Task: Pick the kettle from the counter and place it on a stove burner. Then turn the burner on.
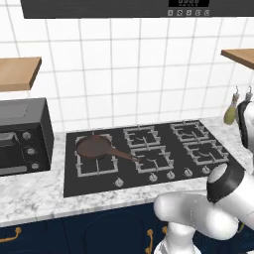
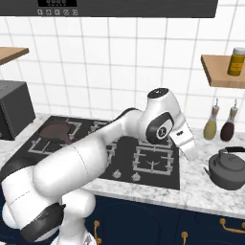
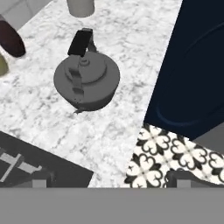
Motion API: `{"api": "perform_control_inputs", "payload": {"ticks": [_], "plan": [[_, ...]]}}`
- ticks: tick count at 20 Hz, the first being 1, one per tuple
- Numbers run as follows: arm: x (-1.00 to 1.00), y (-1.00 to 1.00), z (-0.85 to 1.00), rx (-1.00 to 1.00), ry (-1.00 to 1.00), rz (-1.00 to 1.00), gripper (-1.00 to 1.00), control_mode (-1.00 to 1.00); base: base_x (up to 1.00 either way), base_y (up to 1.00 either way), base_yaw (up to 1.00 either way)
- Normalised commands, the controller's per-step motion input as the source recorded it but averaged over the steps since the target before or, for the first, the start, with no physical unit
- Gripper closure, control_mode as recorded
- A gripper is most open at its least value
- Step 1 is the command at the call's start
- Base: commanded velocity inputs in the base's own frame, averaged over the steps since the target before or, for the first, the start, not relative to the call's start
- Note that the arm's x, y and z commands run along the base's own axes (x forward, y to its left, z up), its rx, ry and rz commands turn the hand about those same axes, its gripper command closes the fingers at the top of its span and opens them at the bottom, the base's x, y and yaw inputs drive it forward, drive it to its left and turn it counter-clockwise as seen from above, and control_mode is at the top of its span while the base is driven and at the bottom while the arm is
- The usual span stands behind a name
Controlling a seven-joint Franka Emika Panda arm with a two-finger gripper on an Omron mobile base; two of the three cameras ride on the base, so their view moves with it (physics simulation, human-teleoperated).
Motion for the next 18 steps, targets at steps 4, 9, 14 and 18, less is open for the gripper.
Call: {"api": "perform_control_inputs", "payload": {"ticks": [4, 9, 14, 18], "plan": [[0.04, -1.0, -0.45, 0.29, 0.07, -0.17, -1.0, -1.0, 0.0, 0.0, 0.0], [0.1, -0.98, -0.17, 0.27, 0.05, -0.05, -1.0, -1.0, 0.0, 0.0, 0.0], [0.28, -0.58, -0.01, 0.23, 0.02, -0.03, -1.0, -1.0, 0.0, 0.0, 0.0], [0.29, -0.16, 0.01, 0.14, 0.0, -0.02, -1.0, -1.0, 0.0, 0.0, 0.0]]}}
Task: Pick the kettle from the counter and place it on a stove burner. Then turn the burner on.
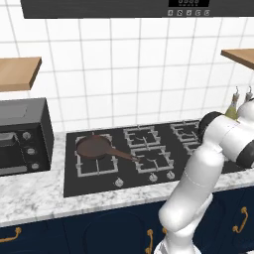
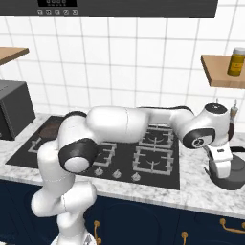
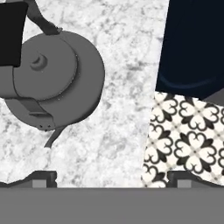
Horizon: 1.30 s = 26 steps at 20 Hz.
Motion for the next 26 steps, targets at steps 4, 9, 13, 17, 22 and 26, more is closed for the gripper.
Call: {"api": "perform_control_inputs", "payload": {"ticks": [4, 9, 13, 17, 22, 26], "plan": [[0.1, -0.02, 0.24, 0.05, -0.01, 0.0, -1.0, -1.0, 0.0, 0.0, 0.0], [-0.02, 0.0, 0.34, 0.0, -0.07, 0.0, -1.0, -1.0, 0.0, 0.0, 0.0], [0.21, 0.0, -0.08, -0.01, -0.02, 0.0, -1.0, -1.0, 0.0, 0.0, 0.0], [0.67, 0.0, -0.03, 0.0, 0.0, -0.01, -1.0, -1.0, 0.0, 0.0, 0.0], [0.6, -0.1, -0.03, 0.0, 0.05, 0.0, -1.0, -1.0, 0.0, 0.0, 0.0], [0.52, -0.32, -0.05, 0.0, 0.05, 0.0, -1.0, -1.0, 0.0, 0.0, 0.0]]}}
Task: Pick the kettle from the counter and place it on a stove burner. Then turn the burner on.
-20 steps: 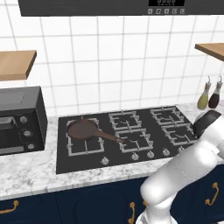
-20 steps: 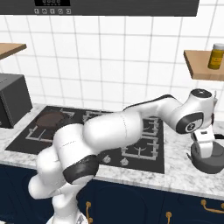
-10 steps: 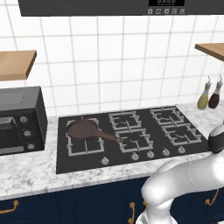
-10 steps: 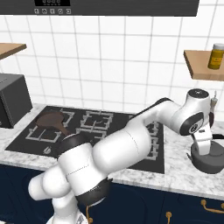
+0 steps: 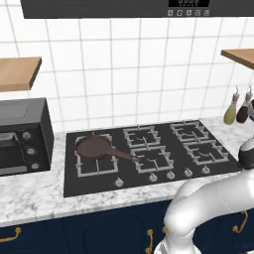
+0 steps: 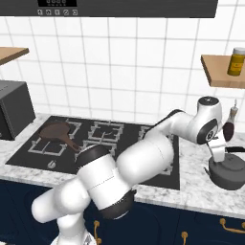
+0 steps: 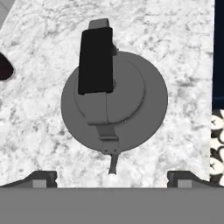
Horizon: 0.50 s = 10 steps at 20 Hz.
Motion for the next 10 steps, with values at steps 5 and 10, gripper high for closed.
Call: {"api": "perform_control_inputs", "payload": {"ticks": [5, 10], "plan": [[0.3, -0.38, -0.04, 0.0, 0.04, 0.0, -1.0, -1.0, 0.0, 0.0, 0.0], [0.24, -0.1, -0.33, -0.12, 0.0, 0.03, -1.0, -1.0, 0.0, 0.0, 0.0]]}}
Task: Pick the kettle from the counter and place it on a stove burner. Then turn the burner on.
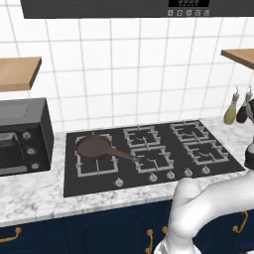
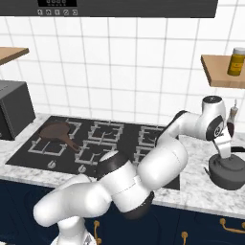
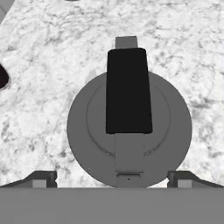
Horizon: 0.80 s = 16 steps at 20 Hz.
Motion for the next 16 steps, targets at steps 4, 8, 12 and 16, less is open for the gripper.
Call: {"api": "perform_control_inputs", "payload": {"ticks": [4, 8, 12, 16], "plan": [[0.09, -0.22, -0.41, -0.19, 0.04, 0.04, -1.0, -1.0, 0.0, 0.0, 0.0], [0.01, -0.17, -0.54, -0.26, 0.11, 0.03, -1.0, -1.0, 0.0, 0.0, 0.0], [0.02, -0.06, -0.16, -0.06, 0.03, 0.0, 1.0, -1.0, 0.0, 0.0, 0.0], [0.0, 0.01, 0.0, 0.0, 0.0, 0.0, 1.0, -1.0, 0.0, 0.0, 0.0]]}}
